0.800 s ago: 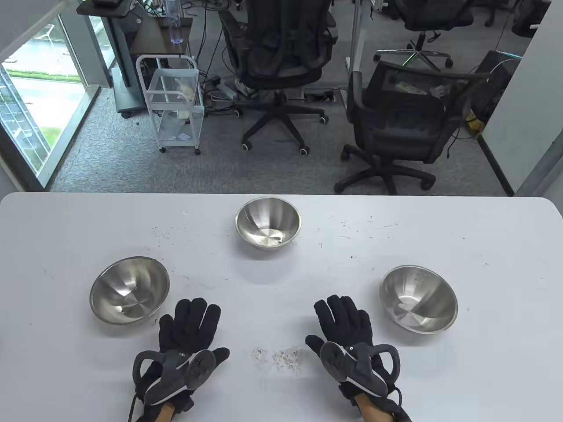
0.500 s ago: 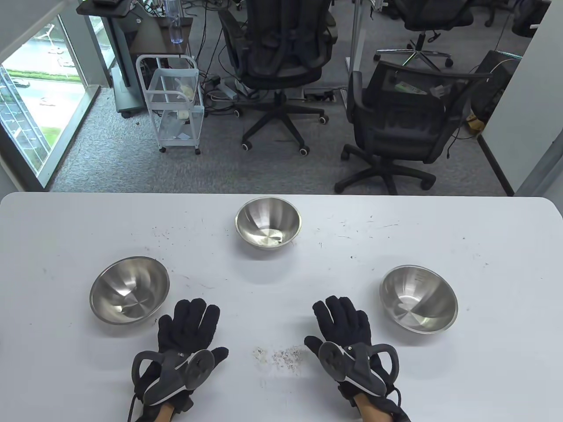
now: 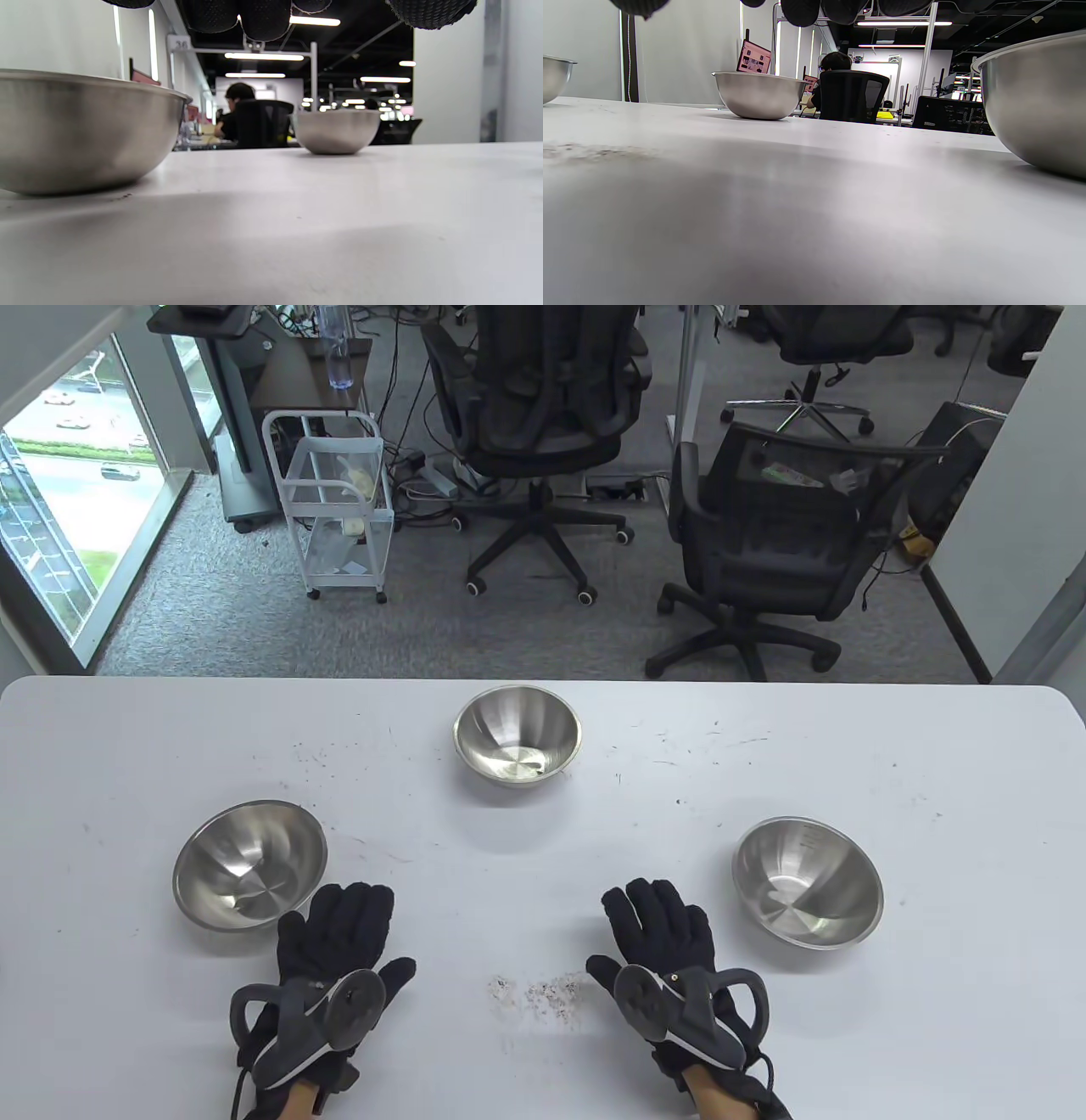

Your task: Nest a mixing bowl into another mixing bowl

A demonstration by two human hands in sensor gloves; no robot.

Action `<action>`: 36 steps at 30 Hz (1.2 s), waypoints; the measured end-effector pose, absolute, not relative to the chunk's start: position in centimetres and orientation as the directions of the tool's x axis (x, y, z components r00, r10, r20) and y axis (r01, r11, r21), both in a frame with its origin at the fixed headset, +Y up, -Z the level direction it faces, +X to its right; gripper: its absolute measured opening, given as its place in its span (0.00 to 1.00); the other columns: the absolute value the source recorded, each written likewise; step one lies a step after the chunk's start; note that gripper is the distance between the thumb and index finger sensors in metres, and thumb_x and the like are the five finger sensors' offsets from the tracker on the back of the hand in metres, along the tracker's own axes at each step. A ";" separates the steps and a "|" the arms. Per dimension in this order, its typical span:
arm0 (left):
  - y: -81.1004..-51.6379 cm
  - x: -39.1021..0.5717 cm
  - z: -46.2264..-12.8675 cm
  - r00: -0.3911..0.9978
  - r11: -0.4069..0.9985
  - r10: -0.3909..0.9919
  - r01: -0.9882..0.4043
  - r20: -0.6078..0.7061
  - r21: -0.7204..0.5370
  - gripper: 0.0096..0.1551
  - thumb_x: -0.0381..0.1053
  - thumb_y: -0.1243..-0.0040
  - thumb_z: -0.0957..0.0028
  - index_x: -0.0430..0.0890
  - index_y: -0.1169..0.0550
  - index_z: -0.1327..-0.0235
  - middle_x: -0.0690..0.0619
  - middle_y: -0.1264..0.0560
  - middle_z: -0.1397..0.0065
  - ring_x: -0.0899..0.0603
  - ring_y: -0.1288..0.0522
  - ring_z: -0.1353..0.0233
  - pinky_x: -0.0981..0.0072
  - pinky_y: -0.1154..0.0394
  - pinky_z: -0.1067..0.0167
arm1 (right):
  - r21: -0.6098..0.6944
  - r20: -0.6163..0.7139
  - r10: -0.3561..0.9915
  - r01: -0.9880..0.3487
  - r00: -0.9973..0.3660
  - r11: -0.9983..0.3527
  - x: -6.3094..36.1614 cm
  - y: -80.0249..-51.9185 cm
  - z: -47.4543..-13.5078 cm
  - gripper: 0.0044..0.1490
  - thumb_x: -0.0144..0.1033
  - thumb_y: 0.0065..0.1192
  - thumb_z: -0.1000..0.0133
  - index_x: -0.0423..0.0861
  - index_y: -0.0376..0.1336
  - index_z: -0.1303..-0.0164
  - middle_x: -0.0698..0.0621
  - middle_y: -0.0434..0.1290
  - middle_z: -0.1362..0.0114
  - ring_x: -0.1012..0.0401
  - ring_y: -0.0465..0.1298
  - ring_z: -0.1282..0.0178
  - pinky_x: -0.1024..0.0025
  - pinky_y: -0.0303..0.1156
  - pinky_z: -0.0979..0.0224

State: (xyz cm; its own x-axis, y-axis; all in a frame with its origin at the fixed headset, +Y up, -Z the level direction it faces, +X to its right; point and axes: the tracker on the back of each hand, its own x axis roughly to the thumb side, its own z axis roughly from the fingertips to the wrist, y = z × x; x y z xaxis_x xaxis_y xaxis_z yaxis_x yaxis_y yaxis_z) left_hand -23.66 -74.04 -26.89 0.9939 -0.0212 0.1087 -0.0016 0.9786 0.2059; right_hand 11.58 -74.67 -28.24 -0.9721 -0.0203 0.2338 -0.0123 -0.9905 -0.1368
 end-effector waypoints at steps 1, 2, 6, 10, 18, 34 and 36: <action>-73.9 -23.9 -26.9 0.995 0.976 -0.029 0.008 0.092 0.219 0.51 0.72 0.51 0.48 0.54 0.46 0.12 0.49 0.39 0.11 0.34 0.42 0.13 0.26 0.43 0.25 | -0.137 0.235 -0.018 -0.015 -0.972 -0.990 11.6 -74.6 -28.2 0.50 0.65 0.53 0.49 0.55 0.51 0.18 0.46 0.59 0.13 0.44 0.61 0.14 0.39 0.60 0.22; -73.8 -24.3 -26.9 0.997 0.971 -0.040 0.025 0.062 0.236 0.50 0.72 0.51 0.48 0.54 0.45 0.12 0.49 0.38 0.11 0.34 0.40 0.13 0.27 0.42 0.25 | -0.138 0.236 -0.016 -0.017 -0.972 -0.990 11.6 -74.7 -28.2 0.50 0.65 0.53 0.50 0.55 0.51 0.18 0.46 0.60 0.13 0.44 0.61 0.14 0.39 0.60 0.22; -73.2 -25.8 -27.0 0.998 0.964 -0.050 0.055 -0.026 0.259 0.49 0.71 0.50 0.48 0.55 0.43 0.13 0.50 0.36 0.12 0.35 0.38 0.14 0.26 0.42 0.25 | -0.134 0.242 -0.016 -0.017 -0.970 -0.991 11.5 -74.8 -28.2 0.50 0.65 0.53 0.49 0.55 0.52 0.18 0.47 0.60 0.13 0.44 0.61 0.14 0.39 0.60 0.22; -73.2 -27.4 -27.3 0.996 0.966 -0.030 0.051 -0.089 0.253 0.47 0.70 0.49 0.47 0.55 0.41 0.14 0.51 0.33 0.14 0.35 0.36 0.14 0.26 0.42 0.25 | -0.136 0.250 -0.018 -0.017 -0.968 -0.991 11.4 -74.8 -28.2 0.50 0.65 0.53 0.50 0.55 0.52 0.18 0.47 0.61 0.13 0.45 0.61 0.14 0.39 0.60 0.22; -74.2 -29.3 -28.3 0.977 0.973 -0.054 0.098 -0.206 0.210 0.45 0.69 0.44 0.48 0.57 0.38 0.16 0.54 0.30 0.15 0.36 0.36 0.14 0.26 0.43 0.25 | -0.126 0.265 -0.016 -0.018 -0.964 -0.992 11.3 -74.9 -28.2 0.49 0.65 0.53 0.49 0.55 0.53 0.18 0.47 0.61 0.14 0.45 0.62 0.14 0.39 0.61 0.22; -75.5 -30.6 -30.1 0.957 0.988 -0.090 0.121 -0.275 0.099 0.33 0.65 0.45 0.44 0.63 0.28 0.22 0.59 0.20 0.21 0.39 0.29 0.16 0.27 0.43 0.23 | -0.120 0.289 -0.009 -0.027 -0.957 -0.992 11.1 -75.0 -28.2 0.48 0.65 0.53 0.49 0.55 0.54 0.19 0.47 0.62 0.14 0.45 0.62 0.14 0.39 0.61 0.22; -75.7 -30.6 -30.2 0.955 0.987 -0.103 0.132 -0.278 0.087 0.31 0.64 0.45 0.43 0.64 0.26 0.24 0.59 0.19 0.22 0.40 0.28 0.17 0.27 0.43 0.23 | -0.118 0.291 -0.007 -0.029 -0.957 -0.993 11.0 -75.0 -28.2 0.48 0.65 0.53 0.49 0.55 0.54 0.19 0.47 0.62 0.14 0.45 0.62 0.14 0.39 0.61 0.22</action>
State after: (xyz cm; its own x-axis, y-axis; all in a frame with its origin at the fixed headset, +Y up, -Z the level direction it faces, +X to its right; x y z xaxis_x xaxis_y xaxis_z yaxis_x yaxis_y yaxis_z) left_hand -30.60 -75.73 -30.23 0.9549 -0.1034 -0.2784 0.1323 0.9874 0.0870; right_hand 11.04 -75.04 -28.23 -0.9566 -0.0071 0.2912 -0.0286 -0.9926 -0.1184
